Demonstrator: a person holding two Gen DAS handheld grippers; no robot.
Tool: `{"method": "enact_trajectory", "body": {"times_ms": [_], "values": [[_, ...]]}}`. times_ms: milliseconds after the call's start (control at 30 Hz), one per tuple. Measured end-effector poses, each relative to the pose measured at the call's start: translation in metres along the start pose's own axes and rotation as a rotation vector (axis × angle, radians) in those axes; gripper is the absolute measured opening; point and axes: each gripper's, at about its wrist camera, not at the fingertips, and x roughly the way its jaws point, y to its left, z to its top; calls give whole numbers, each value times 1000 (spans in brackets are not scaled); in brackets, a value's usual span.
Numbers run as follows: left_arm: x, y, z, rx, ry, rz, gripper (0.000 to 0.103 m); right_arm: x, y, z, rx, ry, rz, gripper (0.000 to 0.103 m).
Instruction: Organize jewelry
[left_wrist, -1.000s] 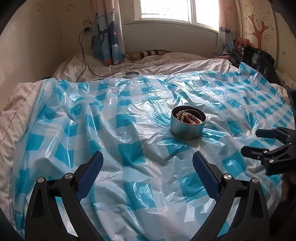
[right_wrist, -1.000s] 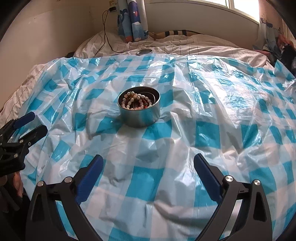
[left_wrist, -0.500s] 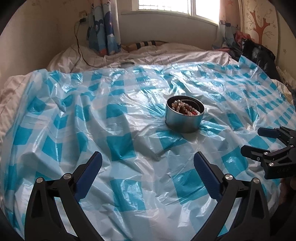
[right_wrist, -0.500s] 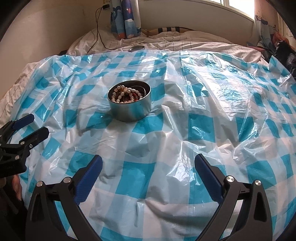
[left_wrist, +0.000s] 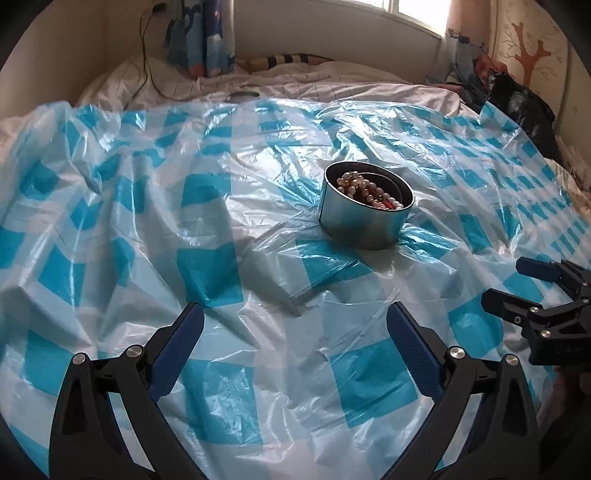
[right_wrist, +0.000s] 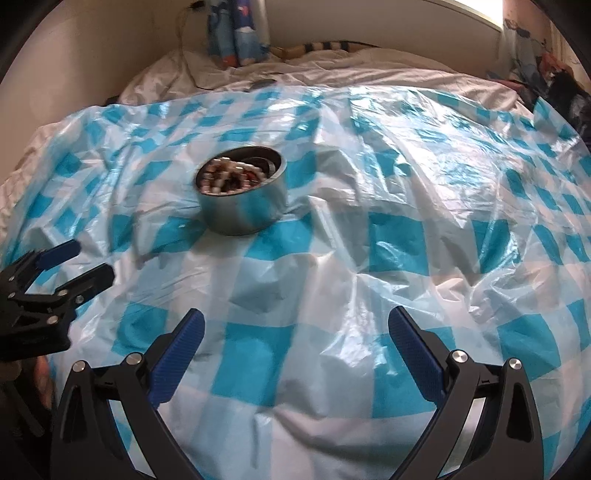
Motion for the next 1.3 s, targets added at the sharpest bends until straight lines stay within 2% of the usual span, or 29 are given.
{"method": "enact_trajectory", "body": {"times_ms": [133, 233, 400, 633, 733, 1033, 1300], "values": [[8, 1, 6, -3, -6, 1, 95, 7, 0, 9, -3, -12, -77, 96], [17, 3, 14, -11, -7, 1, 95, 12, 9, 18, -76, -24, -118, 96], [34, 3, 27, -41, -1, -6, 95, 23, 10, 25, -64, -57, -92, 96], [45, 3, 25, -20, 22, 14, 95, 55, -7, 25, 30, 35, -36, 96], [50, 4, 23, -25, 34, 19, 95, 57, -11, 24, 62, 38, -25, 96], [53, 1, 20, -9, 41, 35, 95, 63, 2, 20, -6, 52, -87, 96], [59, -2, 18, 4, 61, 47, 95, 65, 4, 18, -12, 65, -98, 96]]}}
